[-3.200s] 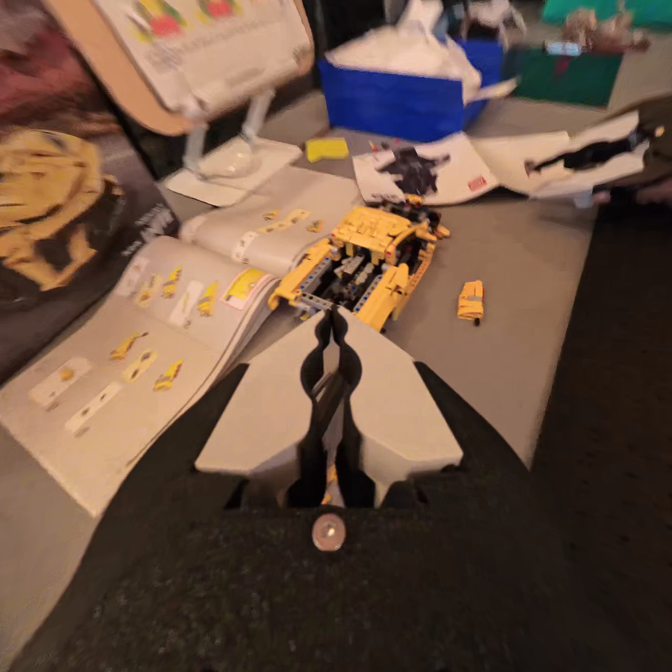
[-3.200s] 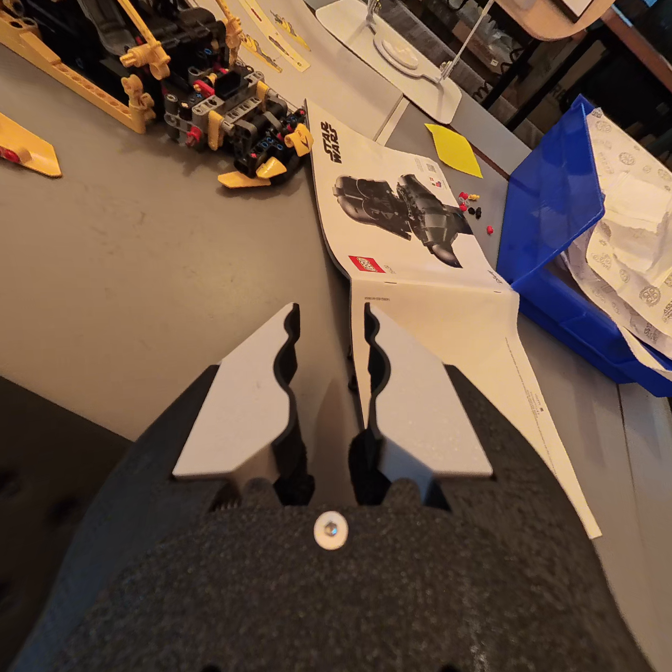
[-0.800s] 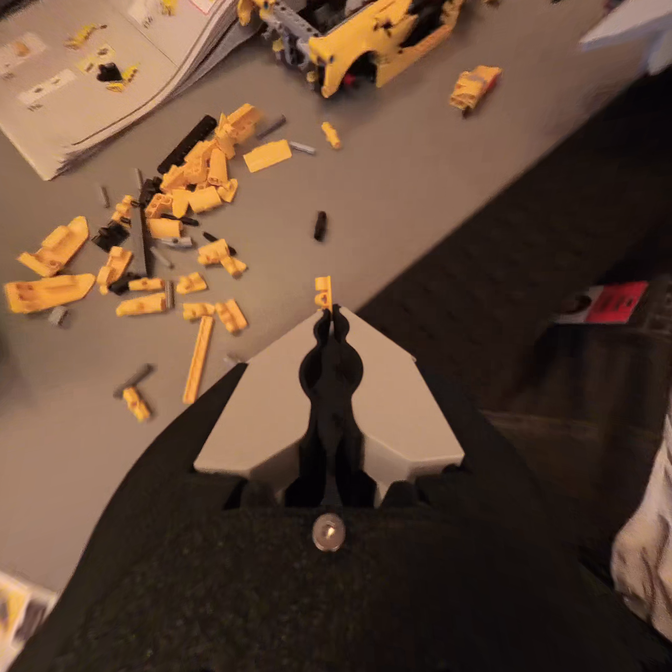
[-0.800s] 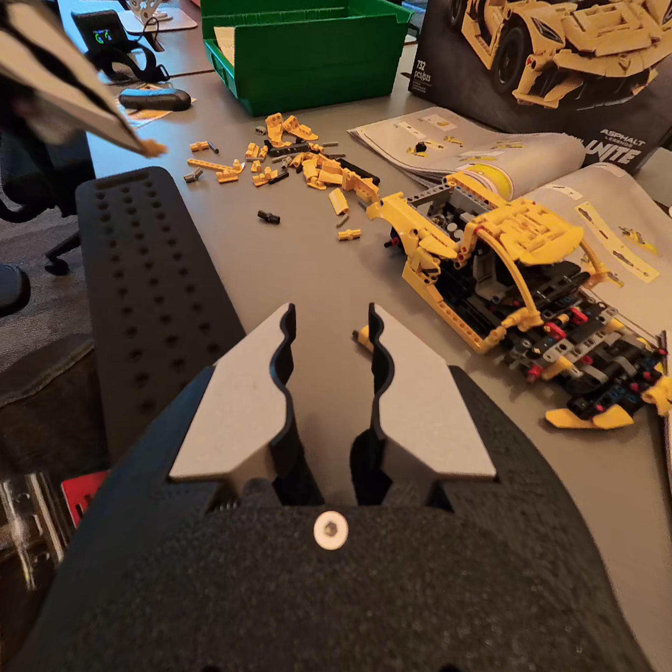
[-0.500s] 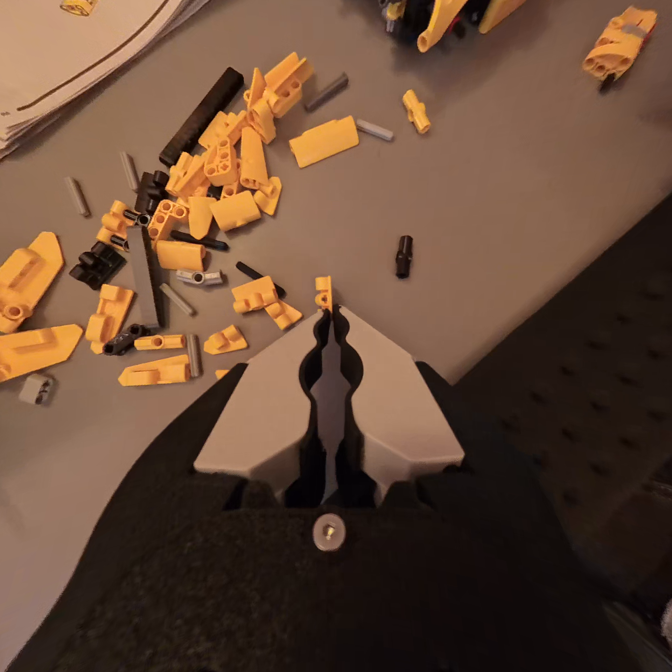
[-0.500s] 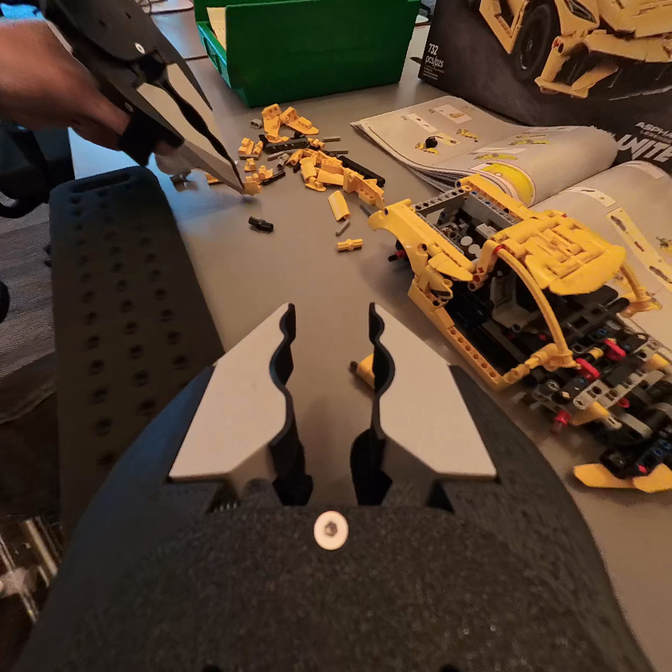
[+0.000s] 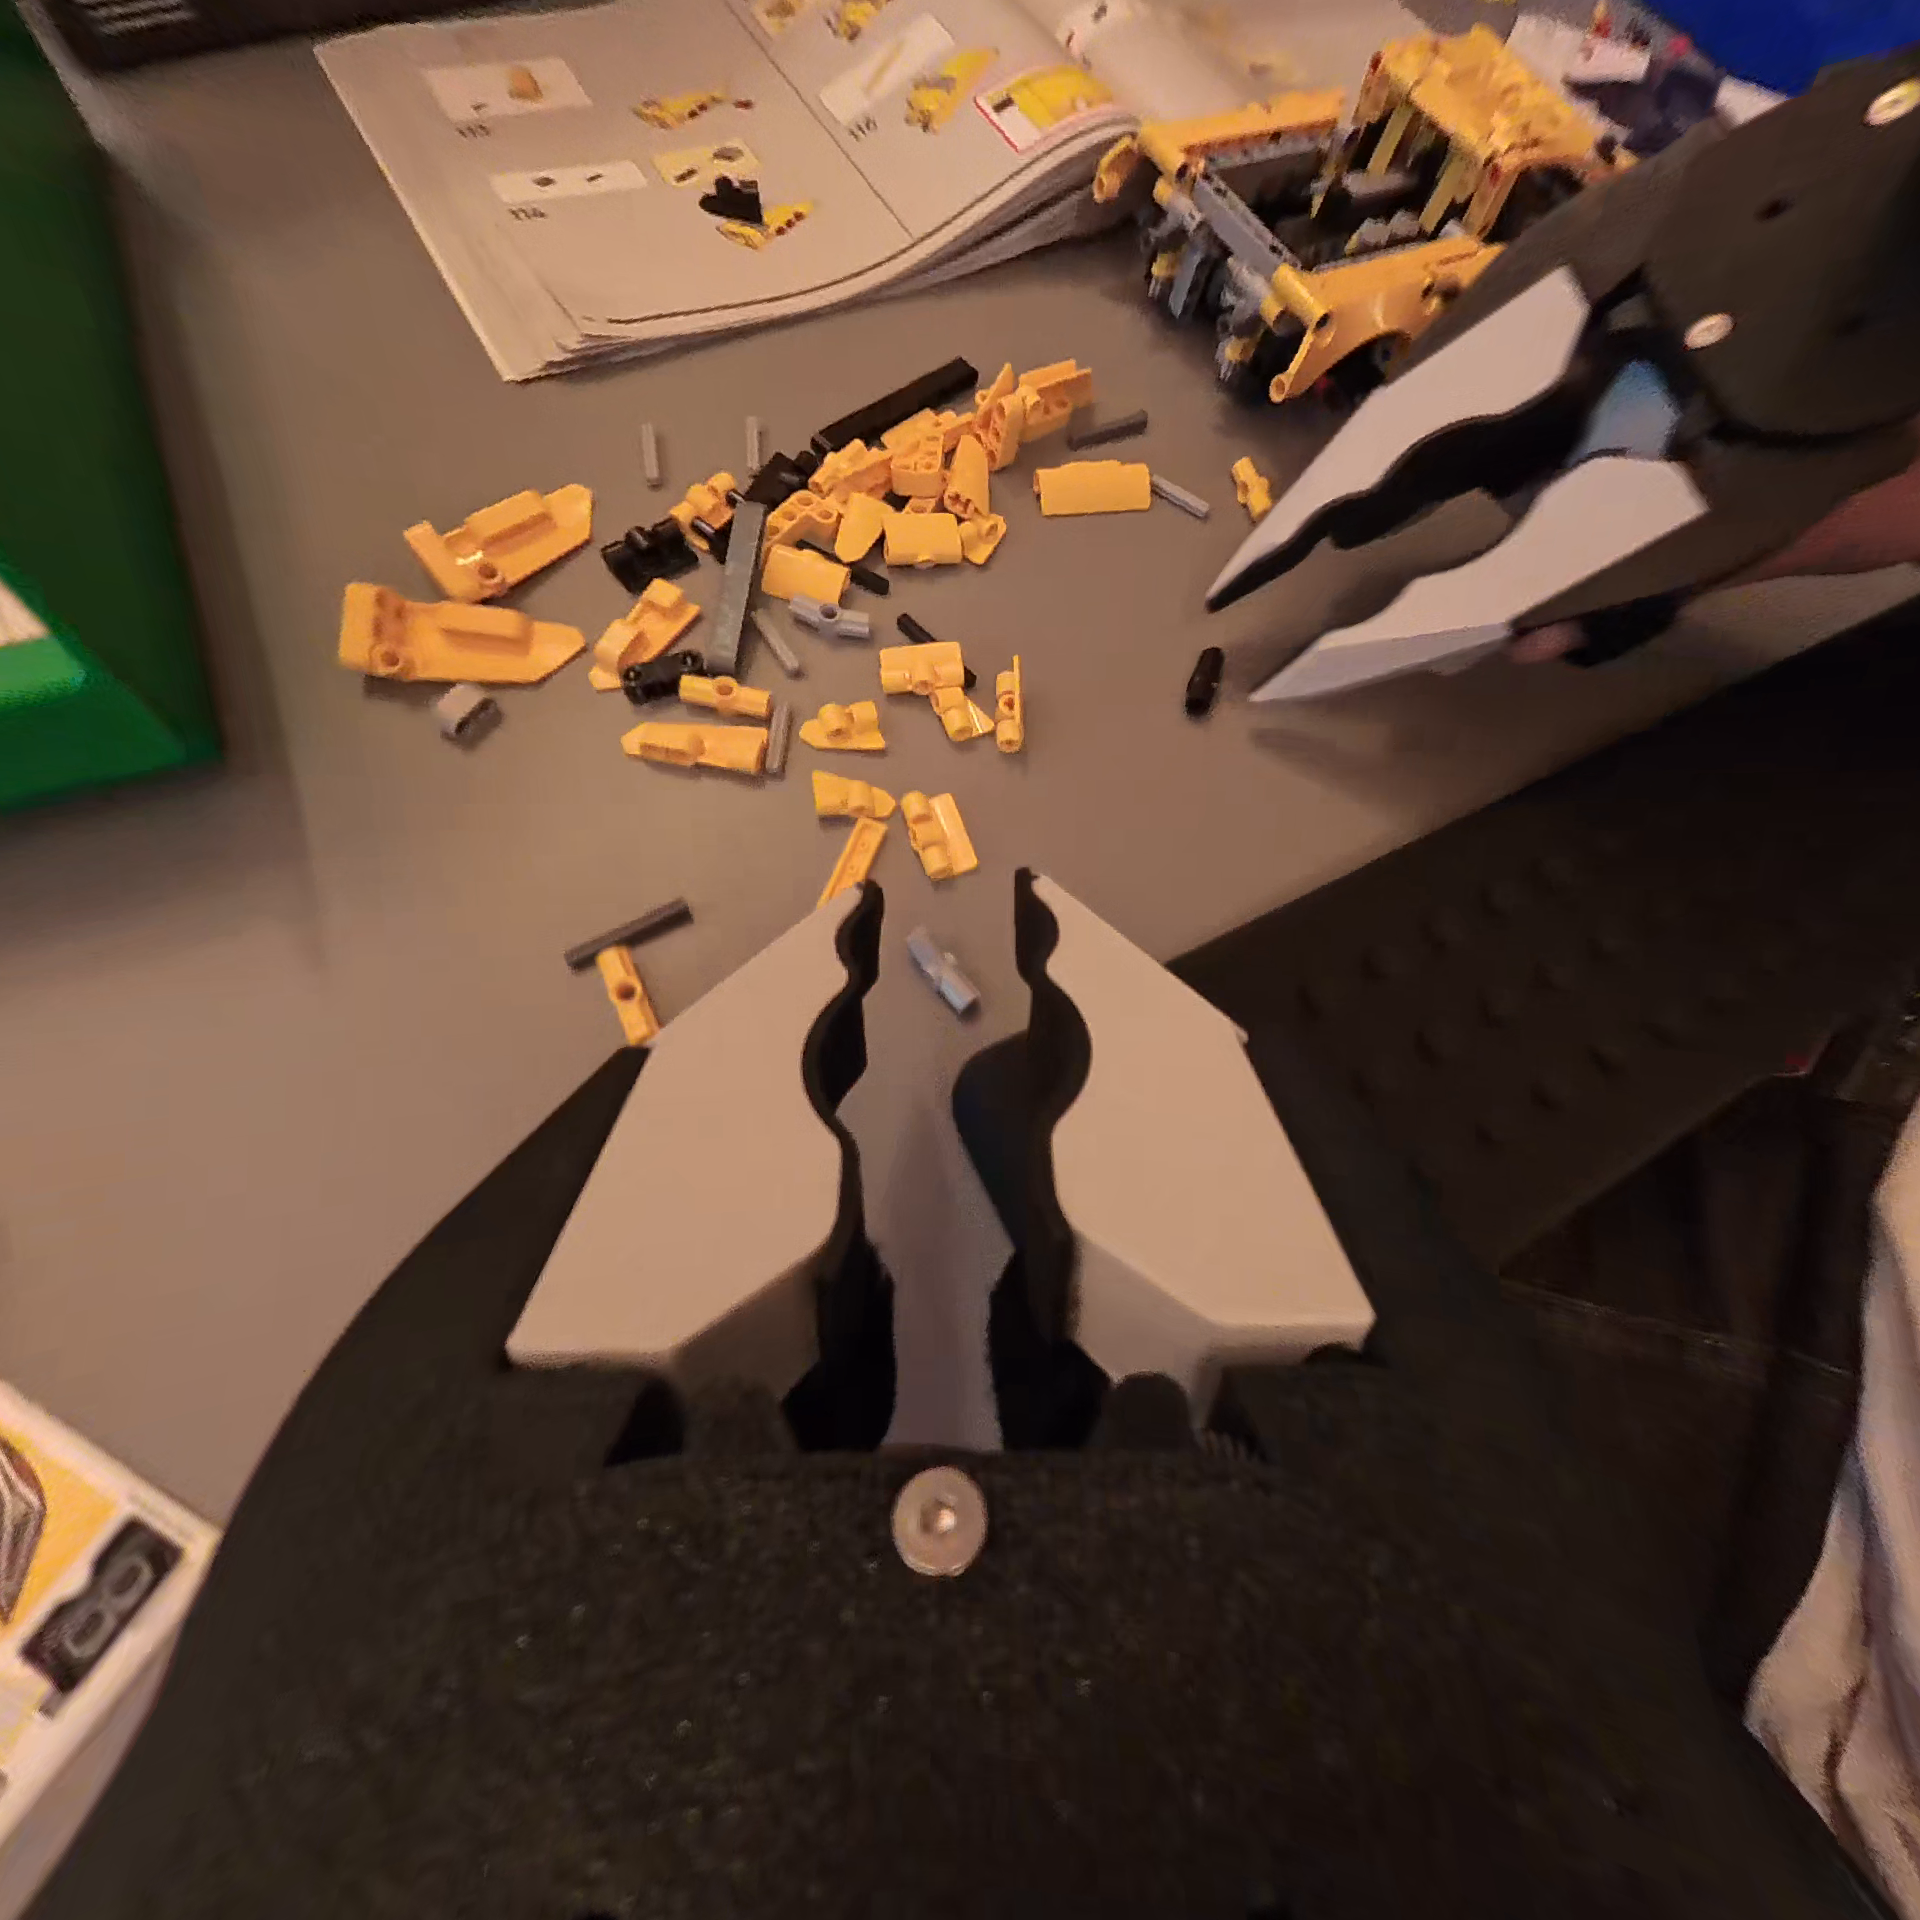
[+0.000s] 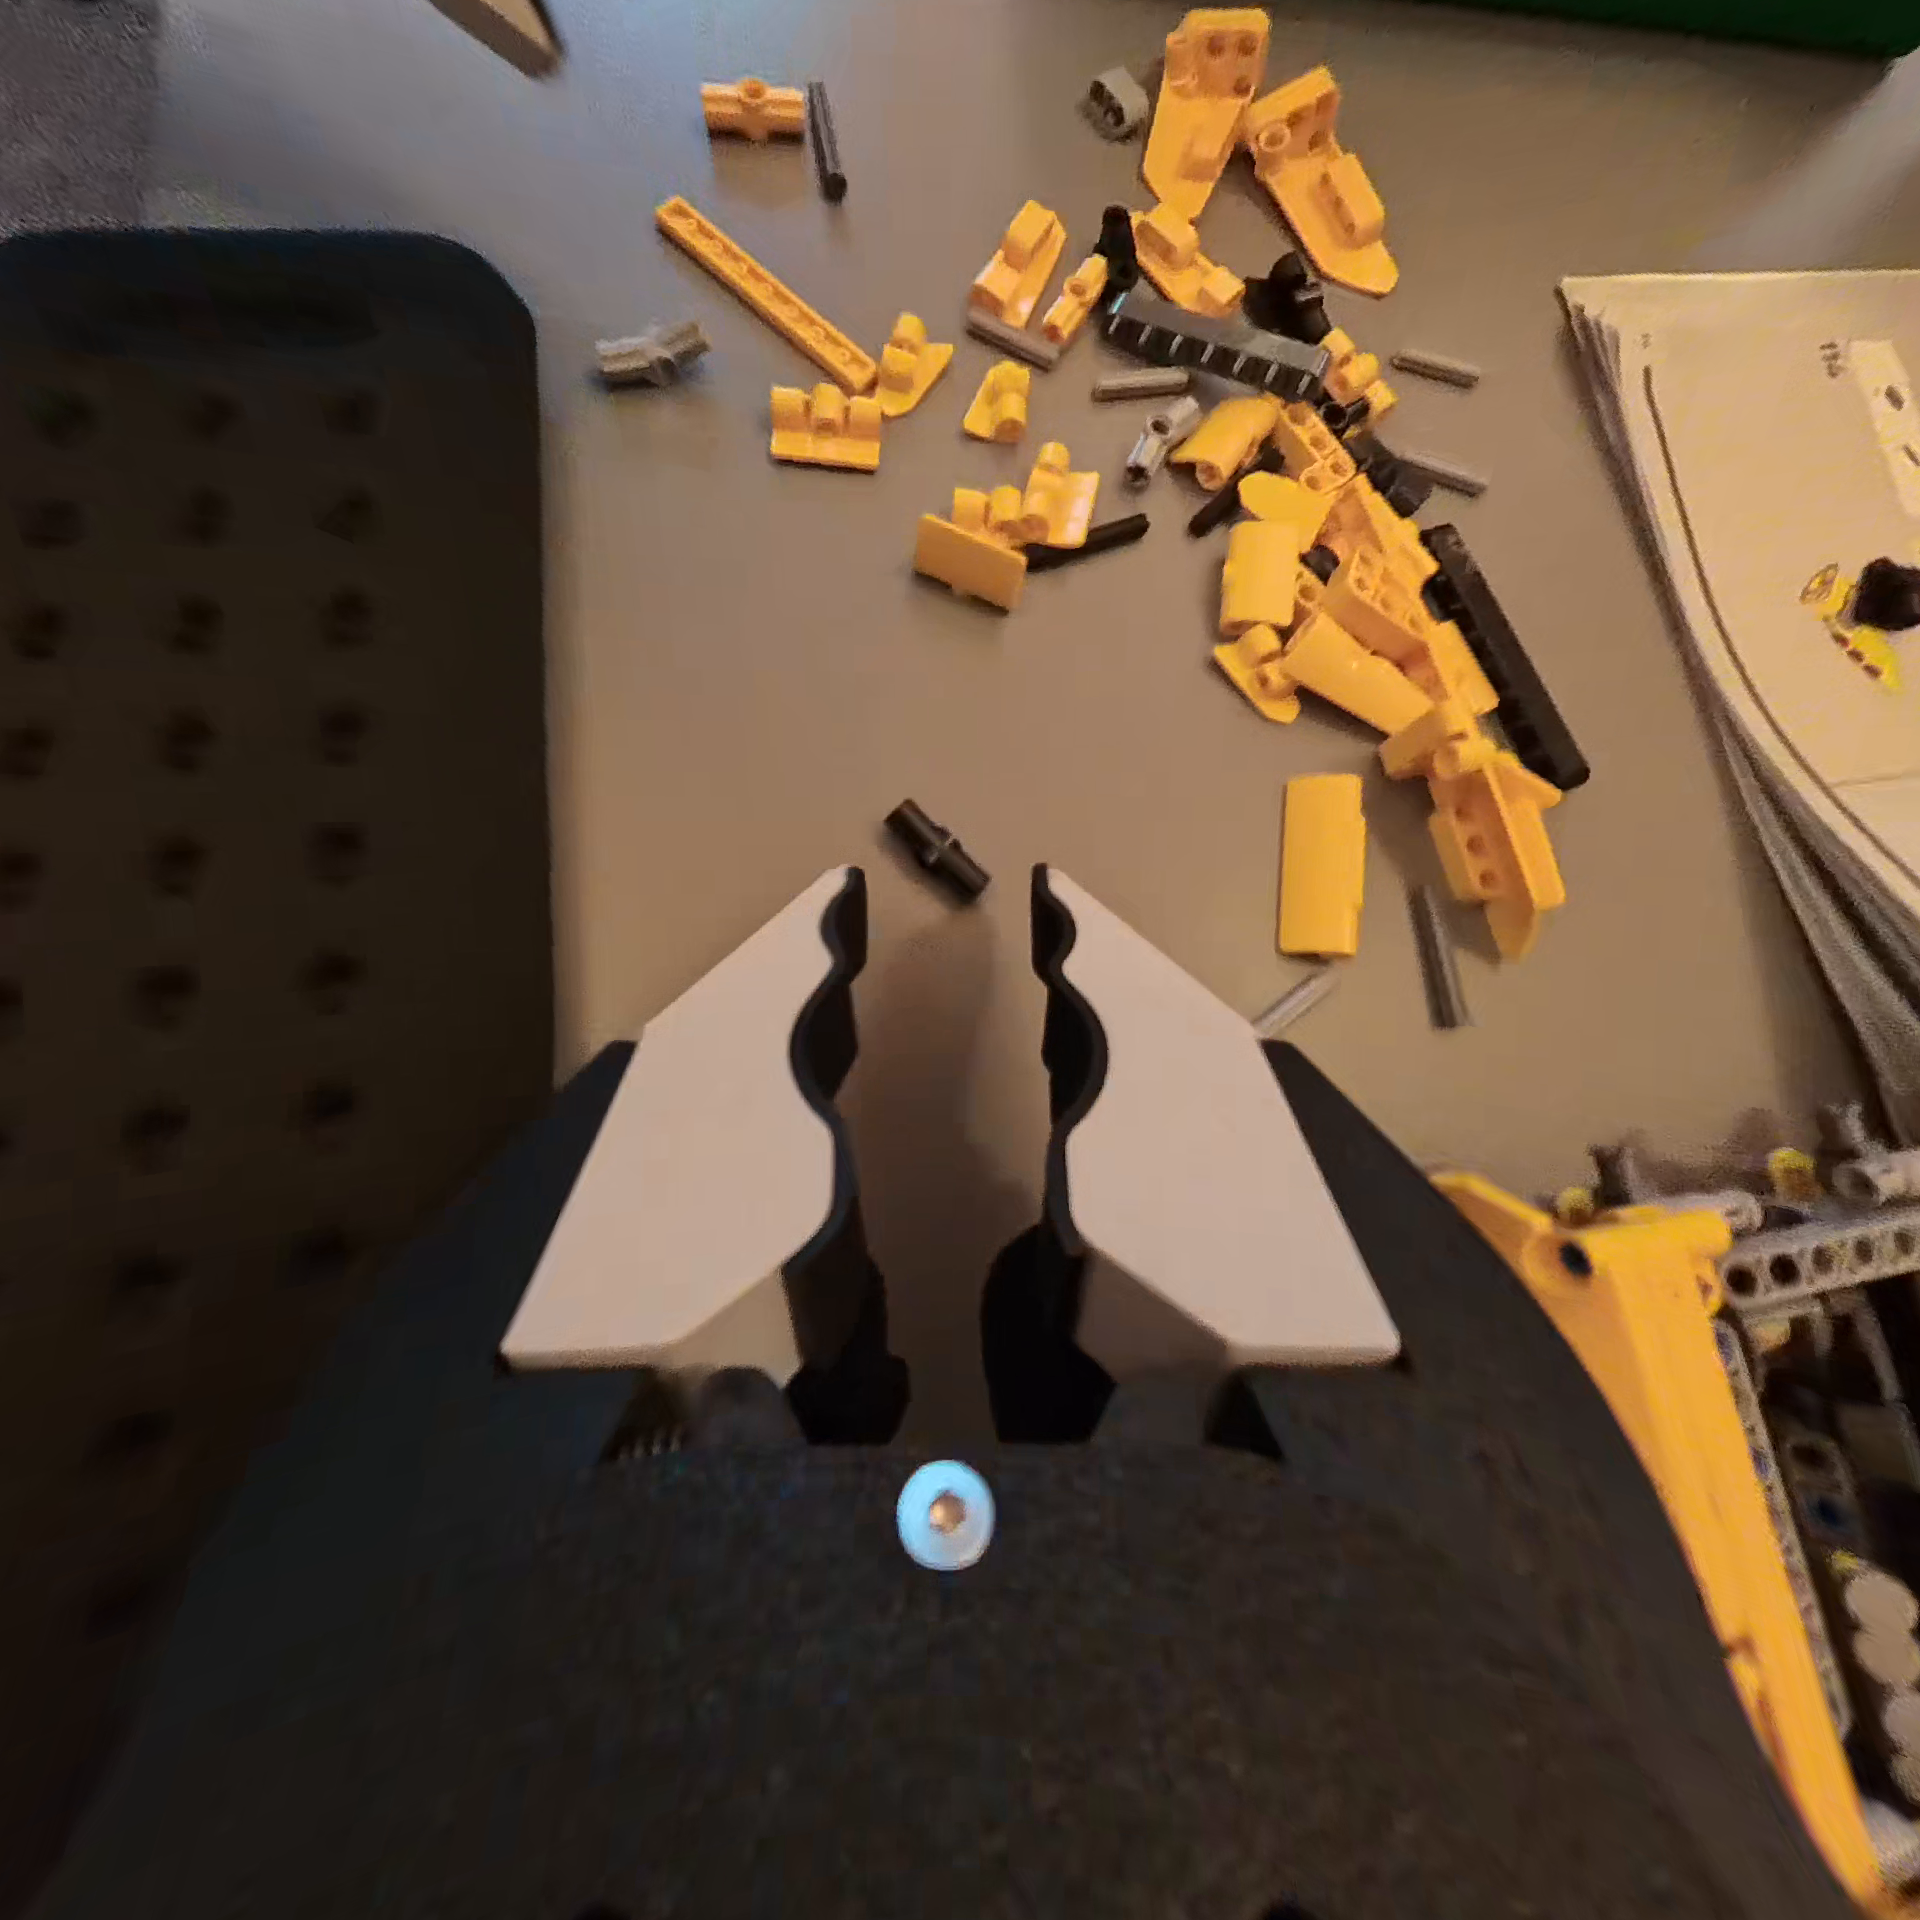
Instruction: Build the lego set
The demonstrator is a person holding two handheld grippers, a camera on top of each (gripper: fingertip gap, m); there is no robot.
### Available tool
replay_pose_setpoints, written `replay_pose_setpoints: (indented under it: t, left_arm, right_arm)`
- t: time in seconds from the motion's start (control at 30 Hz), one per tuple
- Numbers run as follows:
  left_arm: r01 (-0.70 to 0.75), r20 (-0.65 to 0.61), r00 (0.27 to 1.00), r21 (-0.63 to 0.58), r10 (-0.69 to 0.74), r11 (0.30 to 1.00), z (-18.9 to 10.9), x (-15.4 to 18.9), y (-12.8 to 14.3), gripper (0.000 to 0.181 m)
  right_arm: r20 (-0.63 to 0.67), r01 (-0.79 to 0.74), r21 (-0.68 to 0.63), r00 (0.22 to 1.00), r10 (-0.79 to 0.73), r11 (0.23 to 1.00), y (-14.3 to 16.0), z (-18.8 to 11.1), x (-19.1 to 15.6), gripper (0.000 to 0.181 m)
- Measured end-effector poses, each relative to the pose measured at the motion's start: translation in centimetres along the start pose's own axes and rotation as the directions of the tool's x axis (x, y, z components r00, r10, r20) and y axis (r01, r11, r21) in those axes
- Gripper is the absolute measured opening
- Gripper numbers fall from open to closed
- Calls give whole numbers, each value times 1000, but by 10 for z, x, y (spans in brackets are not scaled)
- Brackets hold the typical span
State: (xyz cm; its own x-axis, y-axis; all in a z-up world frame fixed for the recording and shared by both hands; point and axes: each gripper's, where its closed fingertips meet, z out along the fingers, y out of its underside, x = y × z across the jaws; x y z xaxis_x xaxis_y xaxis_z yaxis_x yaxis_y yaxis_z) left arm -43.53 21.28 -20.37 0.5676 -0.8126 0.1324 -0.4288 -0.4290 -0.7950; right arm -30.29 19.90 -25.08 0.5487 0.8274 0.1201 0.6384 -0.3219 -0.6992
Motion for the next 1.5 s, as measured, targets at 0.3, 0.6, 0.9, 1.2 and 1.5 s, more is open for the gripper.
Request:
replay_pose_setpoints:
  t: [0.3,0.6,0.9,1.2,1.5]
  left_arm:
    - [43,-2,999,35,-43,998,-14,-3,23,25]
    - [145,-47,989,129,-140,981,-19,-5,24,25]
    - [121,-26,993,163,-118,979,-28,-6,21,25]
    - [126,17,991,185,-131,975,-43,-22,21,25]
    - [116,296,948,35,-121,993,-84,-102,61,34]
  right_arm:
    - [5,43,-28,999,-42,999,-18,36,7,6]
    - [-65,-126,43,990,128,991,-67,6,108,29]
    - [-78,-132,-364,991,111,922,-38,80,237,36]
    - [68,-117,-293,987,143,949,-51,72,205,5]
    - [156,107,-330,986,-58,938,-20,29,49,5]
